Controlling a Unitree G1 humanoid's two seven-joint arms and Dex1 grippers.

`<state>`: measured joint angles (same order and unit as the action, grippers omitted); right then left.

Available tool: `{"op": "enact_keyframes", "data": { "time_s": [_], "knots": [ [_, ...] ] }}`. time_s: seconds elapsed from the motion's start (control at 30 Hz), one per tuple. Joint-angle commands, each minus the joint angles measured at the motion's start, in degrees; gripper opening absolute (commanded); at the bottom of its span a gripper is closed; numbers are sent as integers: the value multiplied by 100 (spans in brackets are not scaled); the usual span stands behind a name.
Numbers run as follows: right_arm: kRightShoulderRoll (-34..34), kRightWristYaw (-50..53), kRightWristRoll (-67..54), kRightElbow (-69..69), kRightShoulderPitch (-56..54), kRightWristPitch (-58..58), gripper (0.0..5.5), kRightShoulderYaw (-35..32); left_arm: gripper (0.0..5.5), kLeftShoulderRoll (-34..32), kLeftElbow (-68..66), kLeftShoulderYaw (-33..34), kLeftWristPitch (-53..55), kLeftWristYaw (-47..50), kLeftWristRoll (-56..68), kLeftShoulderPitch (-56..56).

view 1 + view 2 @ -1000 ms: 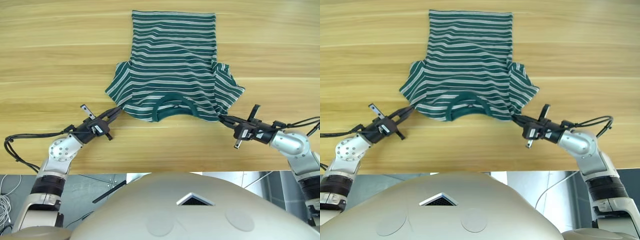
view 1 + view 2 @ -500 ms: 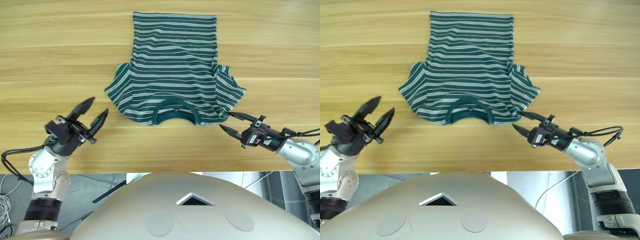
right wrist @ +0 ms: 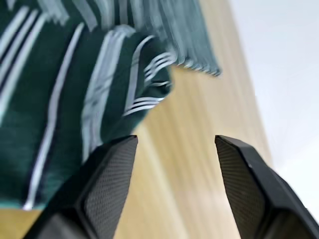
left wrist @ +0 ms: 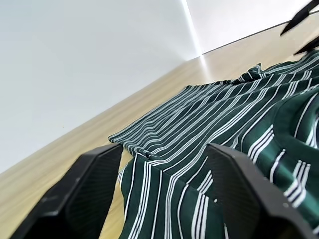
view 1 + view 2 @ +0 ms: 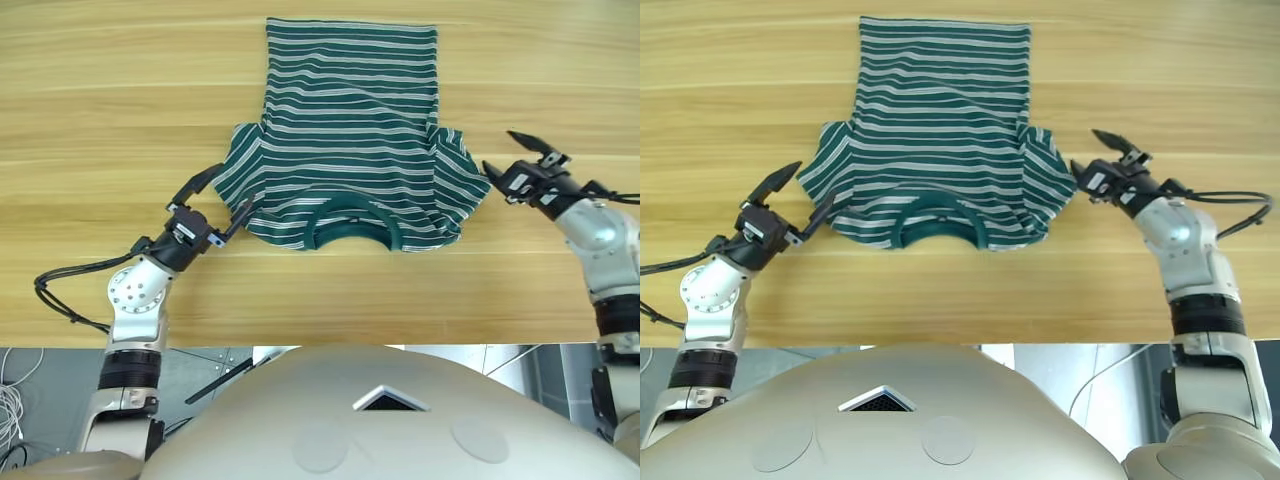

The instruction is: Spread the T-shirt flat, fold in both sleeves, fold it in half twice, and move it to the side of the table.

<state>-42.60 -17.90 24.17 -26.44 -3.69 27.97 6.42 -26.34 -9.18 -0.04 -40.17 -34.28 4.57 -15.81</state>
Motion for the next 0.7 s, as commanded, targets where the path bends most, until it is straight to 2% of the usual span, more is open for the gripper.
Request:
{"op": "enact_keyframes", "data": {
  "time_s": [0.03, 0.17, 0.27, 0.53, 0.63, 0.7],
  "knots": [
    [103, 143, 284, -248, -182, 118, 286, 308, 312, 24, 2, -218, -24, 14, -230, 27],
    [15, 200, 252, -157, 11, 119, 286, 330, 312, -240, -119, -445, -47, 52, -1007, -30],
    [-96, 602, 539, -660, -254, -9, 286, 357, 312, -431, -130, -770, -70, -10, -1604, -177],
    [-430, 1039, 751, -1367, -507, -109, 286, 392, 312, -583, -151, -1148, 10, 358, -2245, -366],
    [-388, 992, 667, -1136, -452, -69, 286, 408, 312, -633, -60, -1210, 23, 447, -2220, -435],
    [-239, 692, 9, -383, -203, 189, 286, 232, 312, -645, 154, -1259, 12, 453, -2113, -563]
  ]
}}
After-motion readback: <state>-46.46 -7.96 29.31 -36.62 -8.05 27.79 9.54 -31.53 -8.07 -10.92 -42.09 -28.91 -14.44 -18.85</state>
